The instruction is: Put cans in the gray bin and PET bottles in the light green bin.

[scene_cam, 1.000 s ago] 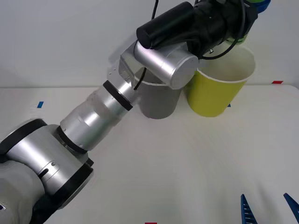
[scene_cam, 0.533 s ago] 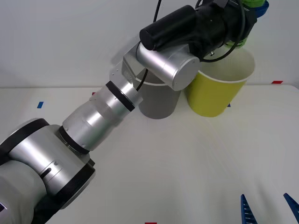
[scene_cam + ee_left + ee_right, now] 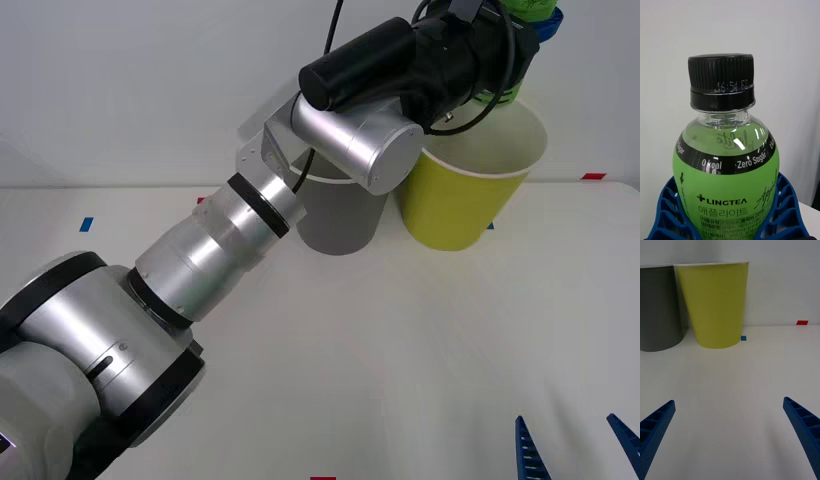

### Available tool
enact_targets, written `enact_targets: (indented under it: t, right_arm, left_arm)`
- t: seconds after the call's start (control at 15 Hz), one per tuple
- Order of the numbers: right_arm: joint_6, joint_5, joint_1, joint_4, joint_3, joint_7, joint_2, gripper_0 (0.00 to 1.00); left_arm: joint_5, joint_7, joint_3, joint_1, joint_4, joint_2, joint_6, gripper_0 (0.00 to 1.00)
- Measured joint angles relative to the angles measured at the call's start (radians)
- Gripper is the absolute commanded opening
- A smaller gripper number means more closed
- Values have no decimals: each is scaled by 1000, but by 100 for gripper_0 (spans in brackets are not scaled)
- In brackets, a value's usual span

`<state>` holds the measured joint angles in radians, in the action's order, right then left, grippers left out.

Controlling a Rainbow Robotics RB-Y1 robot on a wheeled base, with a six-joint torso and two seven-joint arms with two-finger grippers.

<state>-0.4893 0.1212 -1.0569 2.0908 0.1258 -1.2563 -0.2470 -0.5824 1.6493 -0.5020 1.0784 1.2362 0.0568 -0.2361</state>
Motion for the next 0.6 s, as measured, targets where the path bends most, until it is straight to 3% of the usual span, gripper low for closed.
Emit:
enact_targets:
  t: [0.6]
  right_arm:
    - [0, 0, 0, 0, 0, 0, 0, 100]
  left_arm:
    - [-11, -16, -39, 0, 0, -4, 38, 0]
